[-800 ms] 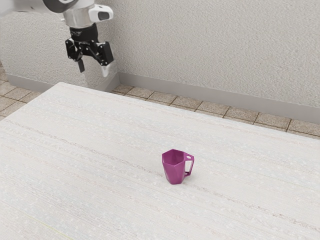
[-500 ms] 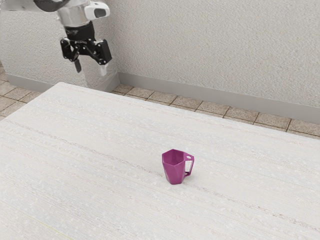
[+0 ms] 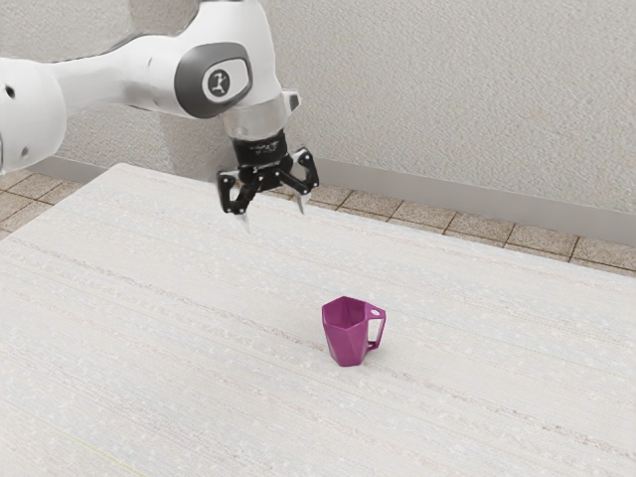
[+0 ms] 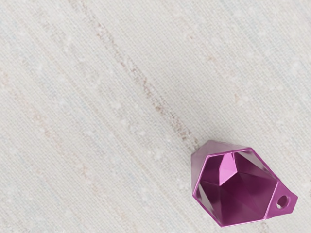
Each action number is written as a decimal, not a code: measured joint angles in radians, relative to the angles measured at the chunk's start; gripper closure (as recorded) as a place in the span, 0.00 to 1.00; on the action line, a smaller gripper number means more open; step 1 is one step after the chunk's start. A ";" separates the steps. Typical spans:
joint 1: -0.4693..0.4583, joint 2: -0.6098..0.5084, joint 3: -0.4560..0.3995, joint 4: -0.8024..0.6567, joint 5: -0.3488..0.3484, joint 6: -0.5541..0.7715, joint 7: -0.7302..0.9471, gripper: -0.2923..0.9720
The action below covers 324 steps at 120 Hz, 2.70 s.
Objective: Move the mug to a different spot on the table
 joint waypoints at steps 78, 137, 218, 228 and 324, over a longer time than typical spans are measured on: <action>-0.007 0.148 -0.148 -0.079 0.021 0.263 -0.784 0.23; -0.032 0.218 -0.198 -0.058 0.118 0.326 -1.160 0.23; -0.070 0.315 -0.230 -0.004 0.344 0.337 -1.494 0.38; -0.070 0.331 -0.231 0.007 0.365 0.338 -1.504 0.39; -0.070 0.418 -0.228 0.079 0.385 0.339 -1.551 0.40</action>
